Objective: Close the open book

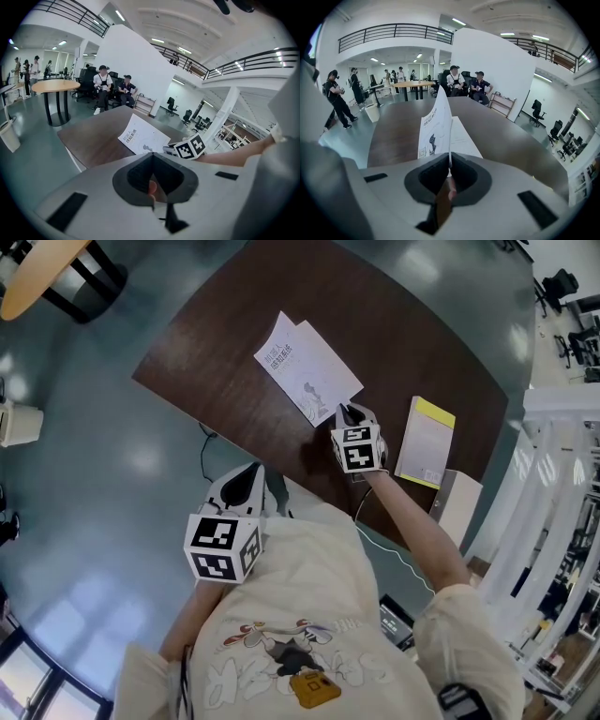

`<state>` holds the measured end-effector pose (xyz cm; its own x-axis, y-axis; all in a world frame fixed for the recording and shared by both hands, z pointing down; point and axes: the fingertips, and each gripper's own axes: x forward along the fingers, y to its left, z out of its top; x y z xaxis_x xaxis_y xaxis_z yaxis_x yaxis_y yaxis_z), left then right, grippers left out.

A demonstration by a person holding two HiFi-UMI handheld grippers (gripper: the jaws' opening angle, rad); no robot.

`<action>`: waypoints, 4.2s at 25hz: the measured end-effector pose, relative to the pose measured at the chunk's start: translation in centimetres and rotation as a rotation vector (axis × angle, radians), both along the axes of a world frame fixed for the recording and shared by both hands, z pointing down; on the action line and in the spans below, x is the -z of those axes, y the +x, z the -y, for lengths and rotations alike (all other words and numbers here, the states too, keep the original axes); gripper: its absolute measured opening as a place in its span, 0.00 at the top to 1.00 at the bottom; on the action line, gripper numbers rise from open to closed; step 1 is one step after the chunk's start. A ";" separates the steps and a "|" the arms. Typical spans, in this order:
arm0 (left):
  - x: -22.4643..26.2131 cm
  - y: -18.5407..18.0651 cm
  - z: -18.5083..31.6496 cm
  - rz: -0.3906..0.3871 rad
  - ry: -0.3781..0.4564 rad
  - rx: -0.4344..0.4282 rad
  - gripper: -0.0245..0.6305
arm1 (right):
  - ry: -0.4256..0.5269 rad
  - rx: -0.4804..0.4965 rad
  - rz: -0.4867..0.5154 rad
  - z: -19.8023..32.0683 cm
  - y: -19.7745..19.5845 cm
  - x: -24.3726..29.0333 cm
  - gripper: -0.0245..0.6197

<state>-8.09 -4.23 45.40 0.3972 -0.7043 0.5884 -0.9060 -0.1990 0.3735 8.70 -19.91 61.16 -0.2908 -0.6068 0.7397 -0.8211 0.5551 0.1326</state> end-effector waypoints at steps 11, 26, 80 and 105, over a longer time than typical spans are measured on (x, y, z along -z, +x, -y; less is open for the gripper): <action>-0.4 1.6 2.0 0.022 -0.017 -0.011 0.95 | -0.098 -0.087 0.067 2.2 1.8 -1.7 0.94; -2.7 4.4 4.2 0.036 -0.074 -0.017 0.95 | -0.259 -0.137 0.275 4.1 3.5 -4.6 0.93; -5.6 8.9 9.3 0.052 -0.071 -0.104 0.95 | -0.418 -0.337 0.553 3.7 5.9 -3.9 0.87; 1.4 4.4 1.9 0.001 0.030 -0.166 0.95 | -0.058 -0.347 0.613 -8.8 -1.1 16.2 0.95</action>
